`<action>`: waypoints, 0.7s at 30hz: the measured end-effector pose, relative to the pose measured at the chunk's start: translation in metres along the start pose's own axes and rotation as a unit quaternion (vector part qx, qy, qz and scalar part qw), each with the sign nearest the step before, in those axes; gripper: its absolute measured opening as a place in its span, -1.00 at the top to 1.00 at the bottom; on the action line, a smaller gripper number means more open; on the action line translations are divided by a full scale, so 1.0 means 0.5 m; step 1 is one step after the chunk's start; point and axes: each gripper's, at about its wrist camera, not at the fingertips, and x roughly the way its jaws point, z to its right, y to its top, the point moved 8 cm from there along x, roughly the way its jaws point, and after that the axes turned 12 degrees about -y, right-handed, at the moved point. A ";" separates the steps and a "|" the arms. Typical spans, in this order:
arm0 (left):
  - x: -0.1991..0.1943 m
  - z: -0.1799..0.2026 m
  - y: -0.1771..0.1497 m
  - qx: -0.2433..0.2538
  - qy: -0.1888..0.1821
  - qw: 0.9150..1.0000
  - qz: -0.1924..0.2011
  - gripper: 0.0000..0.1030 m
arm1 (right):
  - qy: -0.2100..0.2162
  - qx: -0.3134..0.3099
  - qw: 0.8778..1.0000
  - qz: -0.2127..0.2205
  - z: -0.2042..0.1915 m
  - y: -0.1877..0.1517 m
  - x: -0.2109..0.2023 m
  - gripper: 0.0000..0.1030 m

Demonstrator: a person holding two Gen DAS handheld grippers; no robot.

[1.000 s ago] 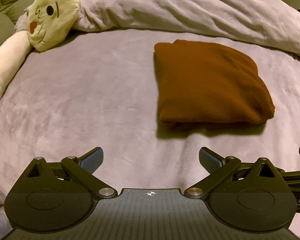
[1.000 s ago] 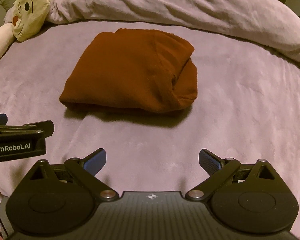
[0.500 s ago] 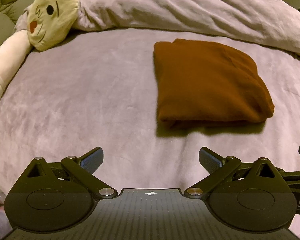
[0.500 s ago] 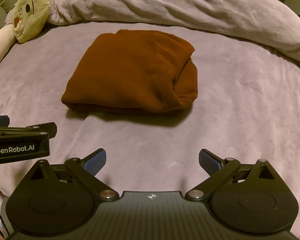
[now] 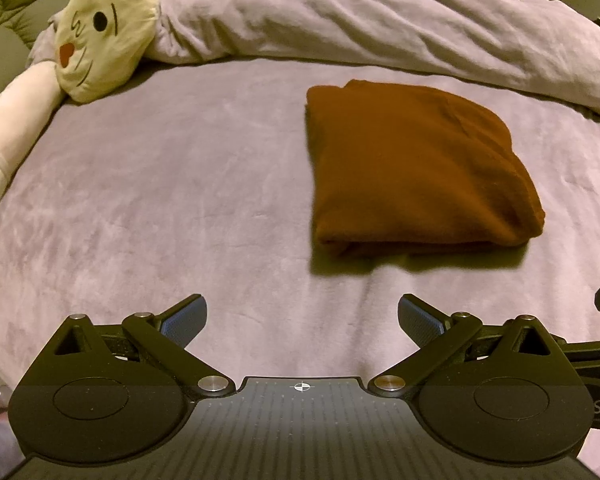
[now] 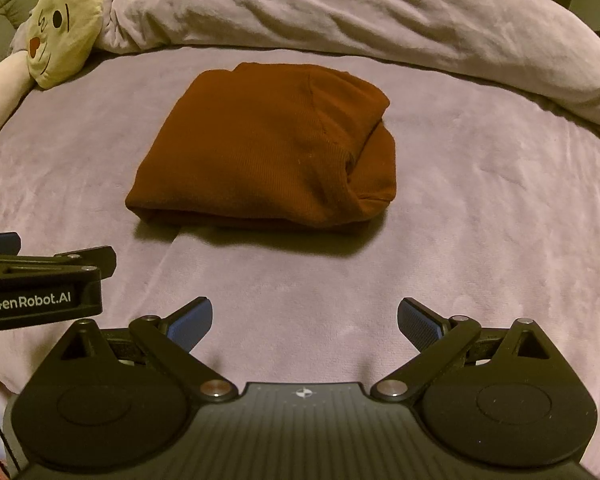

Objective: Fold small clothes

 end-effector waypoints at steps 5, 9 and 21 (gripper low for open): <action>-0.002 0.000 0.001 0.000 0.001 1.000 0.001 -1.00 | 0.001 0.002 1.000 0.002 0.001 0.003 -0.001 -0.92; -0.003 0.001 0.001 0.002 0.004 1.000 0.000 -1.00 | -0.001 0.002 1.000 0.000 0.000 0.004 -0.001 -0.92; -0.009 -0.001 0.004 0.004 0.008 1.000 0.000 -1.00 | -0.001 0.003 1.000 0.001 -0.001 0.005 -0.004 -0.92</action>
